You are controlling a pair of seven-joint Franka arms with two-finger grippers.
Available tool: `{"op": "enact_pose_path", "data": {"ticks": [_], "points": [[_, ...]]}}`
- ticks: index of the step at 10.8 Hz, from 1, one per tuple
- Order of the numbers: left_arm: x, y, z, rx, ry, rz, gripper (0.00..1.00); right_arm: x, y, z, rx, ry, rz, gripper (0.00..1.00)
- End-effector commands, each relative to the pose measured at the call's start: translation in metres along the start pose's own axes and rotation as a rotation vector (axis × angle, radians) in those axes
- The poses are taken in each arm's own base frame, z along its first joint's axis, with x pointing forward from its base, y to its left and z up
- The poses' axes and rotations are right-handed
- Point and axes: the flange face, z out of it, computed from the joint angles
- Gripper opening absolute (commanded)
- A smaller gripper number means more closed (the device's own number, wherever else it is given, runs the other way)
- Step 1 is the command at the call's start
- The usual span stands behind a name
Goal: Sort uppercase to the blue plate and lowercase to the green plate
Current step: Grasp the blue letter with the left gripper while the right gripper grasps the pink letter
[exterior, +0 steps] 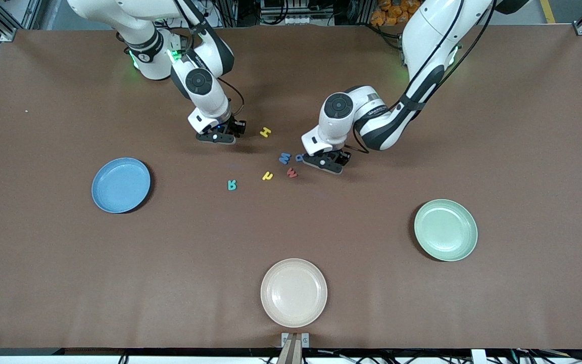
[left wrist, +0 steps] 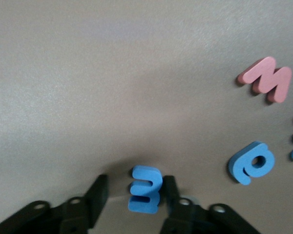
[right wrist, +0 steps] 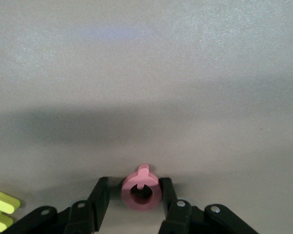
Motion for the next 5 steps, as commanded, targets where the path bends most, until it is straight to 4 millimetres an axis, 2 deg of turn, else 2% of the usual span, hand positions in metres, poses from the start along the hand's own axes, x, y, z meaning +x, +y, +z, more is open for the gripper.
{"op": "enact_pose_path", "data": {"ticks": [1, 2, 4, 5], "points": [[-0.001, 0.004, 0.005, 0.004, 0.014, 0.0, 0.16, -0.005, 0.007, 0.001, 0.011, 0.0, -0.001, 0.41], [-0.001, 0.003, 0.005, 0.011, 0.018, 0.01, 0.0, -0.005, 0.008, 0.001, 0.01, -0.001, -0.001, 0.37], [0.005, -0.007, -0.003, 0.023, 0.024, -0.005, 0.0, -0.006, 0.007, 0.001, 0.011, 0.0, -0.005, 0.25], [0.012, -0.016, -0.015, 0.047, 0.035, -0.015, 0.0, -0.007, 0.006, 0.001, 0.012, 0.001, -0.008, 0.21]]}}
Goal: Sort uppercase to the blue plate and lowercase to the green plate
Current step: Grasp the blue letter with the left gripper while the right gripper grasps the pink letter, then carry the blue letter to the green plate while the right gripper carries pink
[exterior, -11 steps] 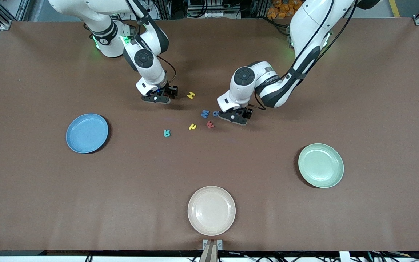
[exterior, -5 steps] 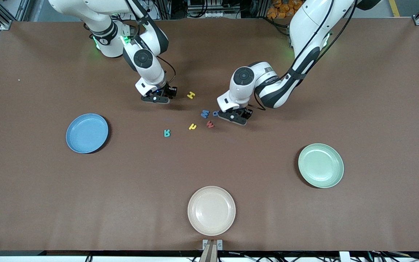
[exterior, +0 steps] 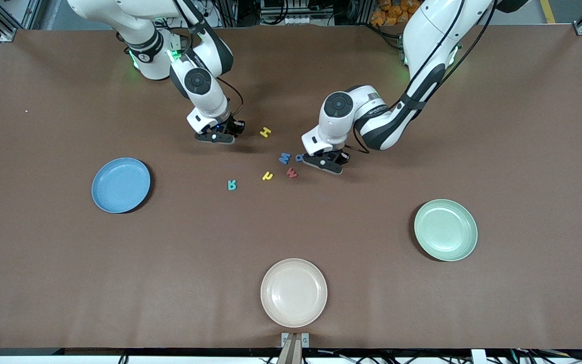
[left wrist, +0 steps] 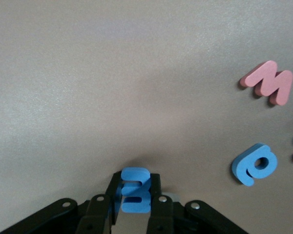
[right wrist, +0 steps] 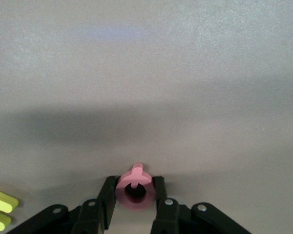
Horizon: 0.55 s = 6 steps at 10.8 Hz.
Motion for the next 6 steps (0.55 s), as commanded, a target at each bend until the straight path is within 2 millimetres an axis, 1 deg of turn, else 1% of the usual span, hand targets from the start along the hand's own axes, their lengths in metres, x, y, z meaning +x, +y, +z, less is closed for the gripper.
{"op": "enact_pose_path", "data": {"ticks": [1, 2, 3, 4, 6], "points": [[0.018, -0.027, -0.029, 0.057, 0.04, -0.043, 0.0, -0.006, 0.004, 0.002, 0.013, 0.001, -0.005, 0.21], [0.026, -0.04, -0.045, 0.065, 0.069, -0.061, 0.0, -0.005, 0.004, 0.0, 0.016, 0.003, -0.002, 0.21], [0.035, -0.061, -0.061, 0.068, 0.095, -0.098, 0.0, -0.005, 0.002, -0.003, 0.018, 0.005, -0.007, 0.21], [0.044, -0.086, -0.078, 0.08, 0.119, -0.127, 0.0, -0.002, 0.002, -0.01, 0.022, 0.009, -0.01, 0.2], [0.056, -0.122, -0.099, 0.119, 0.115, -0.131, 0.0, 0.009, 0.006, -0.02, -0.002, -0.033, -0.029, 0.19]]}}
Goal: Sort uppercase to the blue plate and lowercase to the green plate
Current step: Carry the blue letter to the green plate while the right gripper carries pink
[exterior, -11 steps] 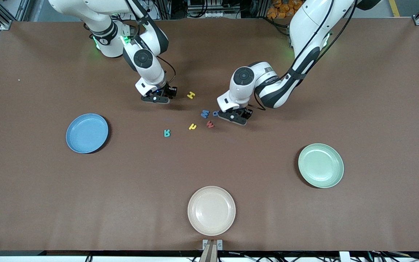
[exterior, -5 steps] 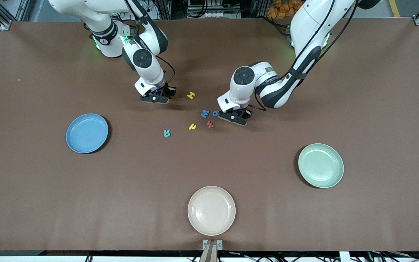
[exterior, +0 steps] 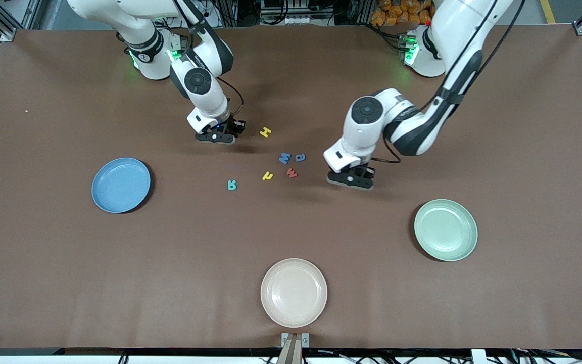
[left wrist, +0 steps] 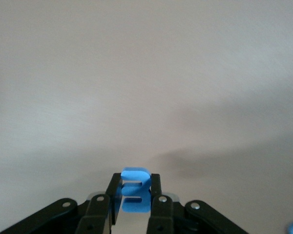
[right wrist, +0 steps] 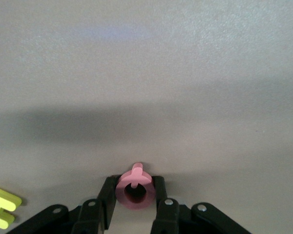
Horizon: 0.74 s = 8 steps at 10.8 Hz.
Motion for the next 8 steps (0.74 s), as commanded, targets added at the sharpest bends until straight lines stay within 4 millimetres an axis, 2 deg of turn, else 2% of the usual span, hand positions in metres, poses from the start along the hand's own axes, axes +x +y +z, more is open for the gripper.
{"op": "enact_pose_path", "data": {"ticks": [1, 4, 6, 8], "points": [[0.016, -0.04, -0.023, 0.064, -0.005, 0.016, 0.0, 0.015, 0.014, -0.023, -0.001, -0.038, -0.02, 0.19], [0.038, -0.119, -0.04, 0.123, -0.047, 0.034, 0.0, 0.044, 0.034, -0.044, -0.003, -0.072, -0.078, 0.19], [0.043, -0.182, -0.031, 0.128, -0.079, 0.038, 0.0, 0.078, 0.071, -0.054, 0.007, -0.079, -0.138, 0.18], [0.044, -0.241, -0.013, 0.116, -0.115, 0.04, 0.0, 0.12, 0.11, -0.075, 0.014, -0.11, -0.213, 0.17]]}}
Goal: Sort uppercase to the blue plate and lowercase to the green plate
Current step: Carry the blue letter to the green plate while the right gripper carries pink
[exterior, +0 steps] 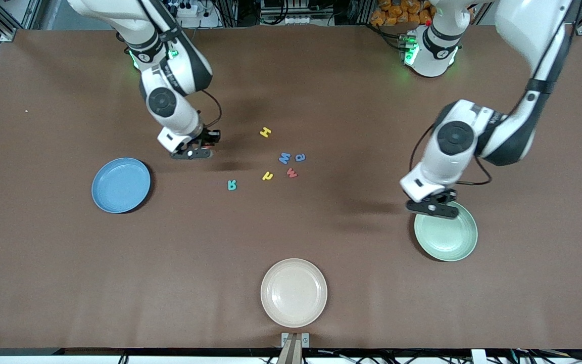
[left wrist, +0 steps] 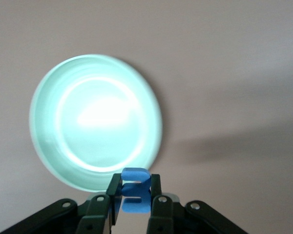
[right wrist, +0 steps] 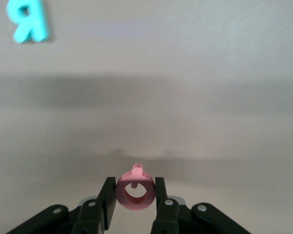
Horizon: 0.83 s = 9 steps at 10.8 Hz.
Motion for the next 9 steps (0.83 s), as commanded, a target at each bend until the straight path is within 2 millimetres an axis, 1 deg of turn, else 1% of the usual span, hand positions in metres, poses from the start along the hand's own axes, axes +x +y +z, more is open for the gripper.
{"op": "enact_pose_path", "data": {"ticks": [1, 2, 4, 5, 6, 7, 8, 9], "points": [[0.001, -0.045, 0.026, -0.018, -0.042, 0.012, 0.0, 0.035, 0.048, -0.036, 0.025, -0.011, -0.087, 0.17], [0.003, -0.062, 0.04, -0.033, -0.057, -0.017, 0.0, 0.043, 0.062, -0.043, 0.015, 0.003, -0.109, 0.17], [0.014, -0.076, 0.067, -0.066, -0.073, -0.05, 0.0, 0.062, 0.084, -0.064, -0.095, 0.052, -0.183, 0.17], [0.023, -0.083, 0.072, -0.079, -0.067, -0.068, 0.0, 0.07, 0.099, -0.074, -0.143, 0.065, -0.203, 0.17], [0.03, -0.084, 0.078, -0.089, -0.063, -0.08, 0.0, 0.076, 0.109, -0.076, -0.179, 0.069, -0.235, 0.17], [0.031, -0.083, 0.08, -0.09, -0.065, -0.083, 0.0, 0.08, 0.12, -0.078, -0.185, 0.069, -0.263, 0.17], [0.034, -0.082, 0.077, -0.091, -0.057, -0.084, 0.05, 0.086, 0.144, -0.077, -0.184, 0.06, -0.281, 0.16], [0.037, -0.083, 0.079, -0.094, -0.055, -0.089, 0.3, 0.096, 0.165, -0.071, -0.182, 0.047, -0.302, 0.16]]}}
